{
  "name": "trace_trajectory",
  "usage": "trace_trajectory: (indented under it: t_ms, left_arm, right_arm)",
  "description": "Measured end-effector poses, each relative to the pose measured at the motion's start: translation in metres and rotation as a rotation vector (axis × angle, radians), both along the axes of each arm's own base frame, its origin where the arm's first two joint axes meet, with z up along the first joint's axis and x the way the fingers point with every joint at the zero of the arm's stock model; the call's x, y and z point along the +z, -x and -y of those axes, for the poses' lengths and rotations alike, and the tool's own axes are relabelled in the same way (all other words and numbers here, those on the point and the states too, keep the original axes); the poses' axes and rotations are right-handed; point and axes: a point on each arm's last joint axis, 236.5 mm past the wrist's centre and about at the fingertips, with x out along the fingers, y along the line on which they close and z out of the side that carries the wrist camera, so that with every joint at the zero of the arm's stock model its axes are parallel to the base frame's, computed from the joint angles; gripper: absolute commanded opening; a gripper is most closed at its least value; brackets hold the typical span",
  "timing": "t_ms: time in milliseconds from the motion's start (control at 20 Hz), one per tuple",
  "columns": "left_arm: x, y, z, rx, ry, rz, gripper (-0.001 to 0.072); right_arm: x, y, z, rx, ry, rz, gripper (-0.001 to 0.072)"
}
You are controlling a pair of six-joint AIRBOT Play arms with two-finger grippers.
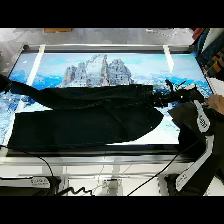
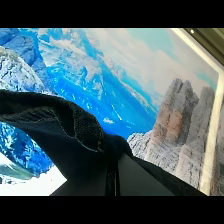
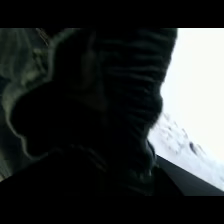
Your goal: Fold the clothes and pants, and hang the long-sleeved shirts on hangers.
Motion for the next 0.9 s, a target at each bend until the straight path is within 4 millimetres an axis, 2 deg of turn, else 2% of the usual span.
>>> trace_trajectory:
  t_ms: [50,100,150,200,350,500,650,750,850,900]
  left_arm:
    - [0.0,0.0,0.0,0.0,0.001,0.0,0.0022]
    - [0.0,0.0,0.0,0.0,0.001,0.0,0.0022]
    - [0.0,0.0,0.0,0.0,0.0,0.0,0.0022]
    - [0.0,0.0,0.0,0.0,0.001,0.0,0.0022]
    - [0.0,-0.001,0.001,0.0,0.003,0.002,0.002]
    - [0.012,-0.009,0.009,-0.015,0.002,0.028,0.0019]
    - [0.043,-0.024,0.017,-0.039,-0.054,0.083,0.0018]
    - [0.073,-0.036,0.024,-0.052,-0.105,0.137,0.0018]
    - [0.109,-0.046,0.032,-0.066,-0.153,0.201,0.0018]
    - [0.12,-0.049,0.035,-0.073,-0.176,0.218,0.0018]
  right_arm:
    - [0.0,-0.005,-0.004,-0.002,0.006,0.019,0.0498]
    - [-0.002,-0.009,-0.007,0.002,0.018,0.04,0.0385]
    - [-0.004,-0.011,-0.01,0.011,0.03,0.06,0.0184]
    - [-0.006,-0.014,-0.013,0.024,0.047,0.08,0.0037]
    - [0.0,-0.02,-0.021,0.051,0.057,0.138,0.0029]
    - [0.013,-0.022,-0.01,0.064,0.111,0.183,0.0028]
    - [0.026,-0.018,0.027,0.043,0.219,0.185,0.0028]
    - [0.037,-0.012,0.051,0.018,0.262,0.173,0.0028]
    - [0.046,-0.003,0.066,0.004,0.275,0.15,0.0028]
    - [0.049,0.002,0.071,0.008,0.277,0.137,0.0028]
